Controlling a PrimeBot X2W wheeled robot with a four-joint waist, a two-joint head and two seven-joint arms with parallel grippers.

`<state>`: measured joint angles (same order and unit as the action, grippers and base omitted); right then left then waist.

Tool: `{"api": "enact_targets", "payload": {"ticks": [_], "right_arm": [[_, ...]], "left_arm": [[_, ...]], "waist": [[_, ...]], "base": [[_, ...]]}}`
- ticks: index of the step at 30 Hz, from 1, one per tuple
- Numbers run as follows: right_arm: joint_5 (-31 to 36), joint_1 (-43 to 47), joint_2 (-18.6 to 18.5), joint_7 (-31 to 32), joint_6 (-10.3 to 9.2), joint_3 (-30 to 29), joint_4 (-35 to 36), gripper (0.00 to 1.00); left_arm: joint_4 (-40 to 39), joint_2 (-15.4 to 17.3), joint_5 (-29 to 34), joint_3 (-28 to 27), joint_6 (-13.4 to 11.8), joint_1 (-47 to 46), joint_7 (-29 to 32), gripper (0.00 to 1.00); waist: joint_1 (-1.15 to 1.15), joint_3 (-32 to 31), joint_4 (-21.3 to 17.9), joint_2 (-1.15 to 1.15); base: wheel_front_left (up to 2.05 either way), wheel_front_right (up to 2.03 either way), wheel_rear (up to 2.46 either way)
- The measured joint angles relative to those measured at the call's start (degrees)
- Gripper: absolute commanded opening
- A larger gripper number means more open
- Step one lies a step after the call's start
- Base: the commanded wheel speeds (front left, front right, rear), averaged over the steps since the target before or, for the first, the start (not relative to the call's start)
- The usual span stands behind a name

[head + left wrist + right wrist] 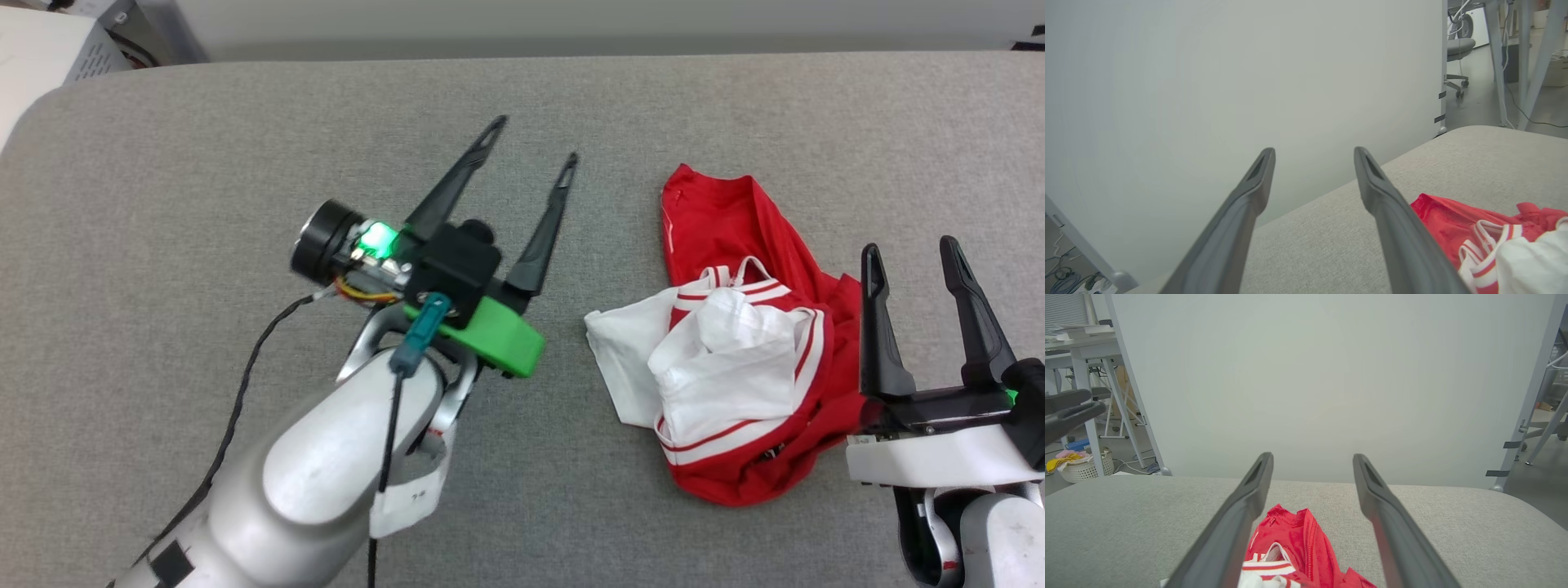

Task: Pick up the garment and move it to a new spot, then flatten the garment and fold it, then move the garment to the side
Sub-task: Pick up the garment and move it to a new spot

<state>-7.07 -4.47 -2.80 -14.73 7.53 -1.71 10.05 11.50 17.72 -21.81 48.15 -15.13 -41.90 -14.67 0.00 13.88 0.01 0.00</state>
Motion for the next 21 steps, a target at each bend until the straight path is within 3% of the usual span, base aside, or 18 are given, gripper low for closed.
{"api": "enact_targets", "payload": {"ticks": [6,10,15,21], "right_arm": [[1.1,1.6,0.0,0.0,0.00,-0.3,-1.4,1.00],[1.5,2.7,0.0,0.0,0.00,-0.9,-2.2,1.00],[2.0,3.8,0.0,0.0,0.00,-0.5,-3.3,1.00],[1.8,5.6,0.0,0.0,0.00,0.1,-3.8,1.00]], "left_arm": [[-5.3,2.3,2.5,-12.1,-5.5,13.4,0.0,1.00],[-8.6,2.2,5.3,-19.1,-7.0,21.4,0.0,1.00],[-9.4,0.7,7.1,-25.1,-6.2,29.2,0.0,1.00],[-9.6,-3.1,9.7,-30.4,-2.5,35.5,0.0,1.00]], "waist": [[0.00,-2.3,1.9,0.00],[0.00,-3.5,2.8,0.00],[0.00,-4.8,3.7,0.00],[0.00,-6.3,4.1,0.00]], "base": [[0.00,0.00,0.00],[0.00,0.00,0.00],[0.00,0.00,0.00],[0.00,0.00,0.00]]}}
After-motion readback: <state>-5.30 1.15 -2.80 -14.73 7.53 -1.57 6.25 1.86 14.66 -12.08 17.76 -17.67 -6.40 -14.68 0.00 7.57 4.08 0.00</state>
